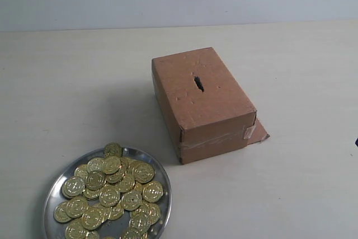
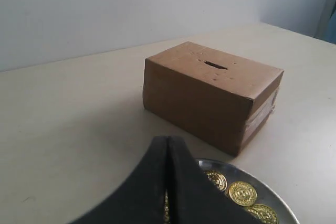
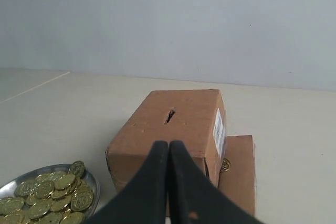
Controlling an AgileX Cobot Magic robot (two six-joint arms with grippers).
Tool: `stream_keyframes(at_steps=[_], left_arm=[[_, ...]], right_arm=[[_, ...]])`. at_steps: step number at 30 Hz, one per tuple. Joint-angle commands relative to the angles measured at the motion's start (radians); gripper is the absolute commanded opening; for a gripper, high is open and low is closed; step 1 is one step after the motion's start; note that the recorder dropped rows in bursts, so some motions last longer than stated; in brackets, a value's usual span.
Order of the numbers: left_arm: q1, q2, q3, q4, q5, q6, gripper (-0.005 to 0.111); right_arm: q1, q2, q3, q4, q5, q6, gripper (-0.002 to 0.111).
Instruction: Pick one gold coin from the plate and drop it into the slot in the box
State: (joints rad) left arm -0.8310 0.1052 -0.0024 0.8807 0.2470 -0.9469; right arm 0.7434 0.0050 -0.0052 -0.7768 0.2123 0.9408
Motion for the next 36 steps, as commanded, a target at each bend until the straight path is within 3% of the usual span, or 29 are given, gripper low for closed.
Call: stream_keyframes(at_steps=[1,26,28,30,36], left_arm=[[-0.004,-0.001,0.002,0.022,0.012,0.005,0.000],[-0.004,-0.001,0.002,0.033,0.009,0.003,0.000],[-0.004,-0.001,0.002,0.033,0.009,0.003,0.000],[-0.004,-0.001,0.002,0.033,0.009,0.003,0.000],[-0.004,-0.001,0.002,0.033,0.009,0.003,0.000]], right_arm=[[-0.002,-0.005,0.005,-0.046,-0.027,0.014,0.000],[0.000,-0.005,0.005,-0.041,-0.094,0.013,0.000],[-0.002,-0.005,0.005,-0.094,-0.057,-0.073,0.000],[-0.050,-0.005,0.005,-0.103,-0.020,-0.105,0.000],[-0.345,-0.005,0.005,-0.057,-0.012,-0.101,0.000]])
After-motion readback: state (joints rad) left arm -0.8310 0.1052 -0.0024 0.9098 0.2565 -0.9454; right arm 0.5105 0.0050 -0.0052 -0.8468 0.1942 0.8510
